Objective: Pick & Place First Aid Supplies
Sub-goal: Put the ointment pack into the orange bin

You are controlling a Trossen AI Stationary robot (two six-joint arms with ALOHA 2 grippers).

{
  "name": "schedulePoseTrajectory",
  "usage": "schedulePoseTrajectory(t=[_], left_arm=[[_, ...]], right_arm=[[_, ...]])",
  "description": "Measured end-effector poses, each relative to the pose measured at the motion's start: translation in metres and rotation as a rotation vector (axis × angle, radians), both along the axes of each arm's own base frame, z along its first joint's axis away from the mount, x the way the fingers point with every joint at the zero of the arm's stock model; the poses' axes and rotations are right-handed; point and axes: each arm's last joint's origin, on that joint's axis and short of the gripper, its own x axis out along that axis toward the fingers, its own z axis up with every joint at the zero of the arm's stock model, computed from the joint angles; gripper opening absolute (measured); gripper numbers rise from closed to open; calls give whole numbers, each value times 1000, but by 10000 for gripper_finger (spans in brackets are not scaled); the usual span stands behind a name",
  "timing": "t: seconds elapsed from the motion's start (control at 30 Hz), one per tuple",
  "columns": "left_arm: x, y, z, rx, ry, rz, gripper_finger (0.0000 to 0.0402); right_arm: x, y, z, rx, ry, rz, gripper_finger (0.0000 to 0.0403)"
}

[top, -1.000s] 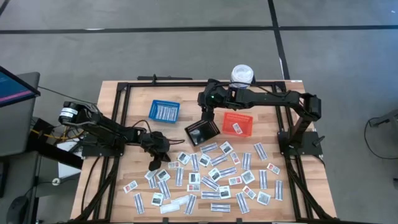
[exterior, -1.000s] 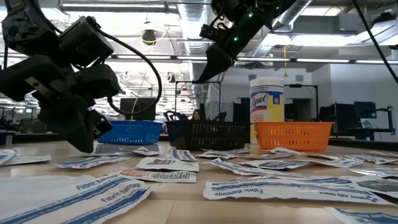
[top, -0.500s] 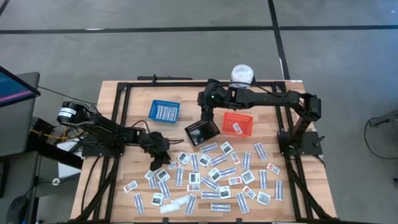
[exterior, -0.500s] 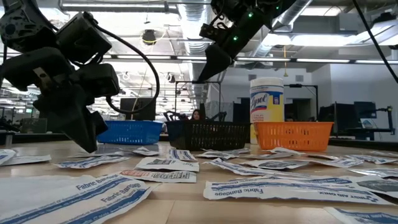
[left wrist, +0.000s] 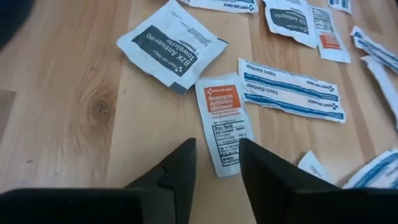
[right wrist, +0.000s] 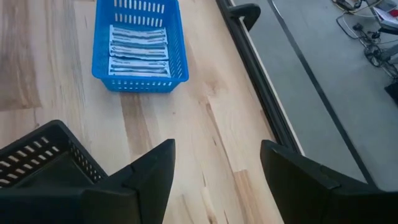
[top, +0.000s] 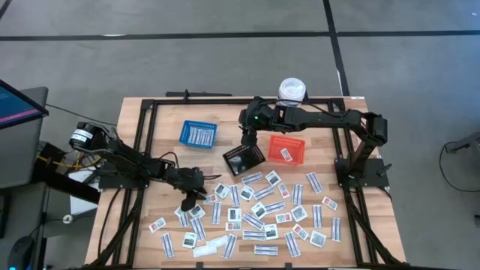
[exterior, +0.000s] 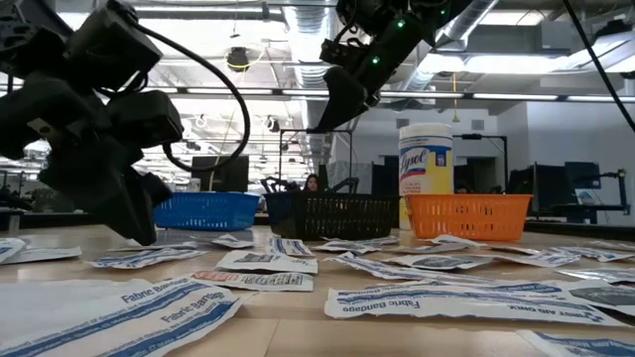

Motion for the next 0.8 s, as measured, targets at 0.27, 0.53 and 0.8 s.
schedulePoseTrajectory(t=[0.27, 0.53, 0.8], left_arm=[[2, -9, -9, 111, -14, -35, 75], [1, -7, -8, 145, -21, 17, 7], [-4, -1, 0, 276, -68, 92, 5]], right_arm=[[0, 0, 0, -5, 3, 4, 230], [0, 0, 0, -7, 4, 6, 230], [0, 0, 1, -8, -3, 6, 230]])
